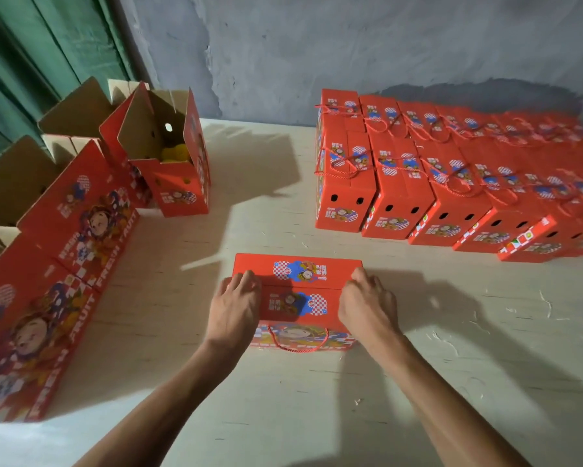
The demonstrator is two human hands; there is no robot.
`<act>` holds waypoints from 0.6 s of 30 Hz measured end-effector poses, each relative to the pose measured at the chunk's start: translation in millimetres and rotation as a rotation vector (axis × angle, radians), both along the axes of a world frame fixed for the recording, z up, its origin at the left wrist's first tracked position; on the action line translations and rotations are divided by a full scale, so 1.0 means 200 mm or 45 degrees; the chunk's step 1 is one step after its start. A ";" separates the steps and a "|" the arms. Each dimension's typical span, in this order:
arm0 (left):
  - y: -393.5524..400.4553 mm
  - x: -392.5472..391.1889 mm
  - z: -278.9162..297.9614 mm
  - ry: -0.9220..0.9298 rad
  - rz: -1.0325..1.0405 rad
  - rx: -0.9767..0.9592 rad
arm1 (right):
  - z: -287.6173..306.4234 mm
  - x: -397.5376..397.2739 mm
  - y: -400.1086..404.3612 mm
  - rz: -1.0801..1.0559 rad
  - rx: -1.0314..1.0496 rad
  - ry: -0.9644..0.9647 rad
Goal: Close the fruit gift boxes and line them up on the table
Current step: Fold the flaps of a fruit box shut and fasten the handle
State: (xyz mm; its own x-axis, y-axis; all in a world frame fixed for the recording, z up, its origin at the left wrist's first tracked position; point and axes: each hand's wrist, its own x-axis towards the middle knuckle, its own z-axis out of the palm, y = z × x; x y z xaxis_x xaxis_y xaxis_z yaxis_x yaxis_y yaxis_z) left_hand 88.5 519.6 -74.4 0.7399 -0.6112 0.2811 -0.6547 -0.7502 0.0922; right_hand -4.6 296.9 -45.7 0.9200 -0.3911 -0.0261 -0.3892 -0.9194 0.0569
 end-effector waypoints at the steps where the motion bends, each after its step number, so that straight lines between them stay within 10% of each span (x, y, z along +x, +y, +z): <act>1: 0.01 -0.01 0.00 0.032 0.025 -0.025 | 0.01 0.03 -0.05 0.000 0.005 -0.033; 7: 0.03 -0.10 -0.06 0.251 0.138 -0.313 | -0.09 0.12 -0.14 -0.002 0.624 -0.280; 14: -0.02 -0.24 -0.16 0.455 0.500 -0.369 | -0.17 0.17 -0.12 -0.227 0.725 -0.528; 18: -0.04 -0.27 -0.18 0.836 0.711 -0.980 | -0.17 0.19 -0.11 -0.291 0.738 -0.562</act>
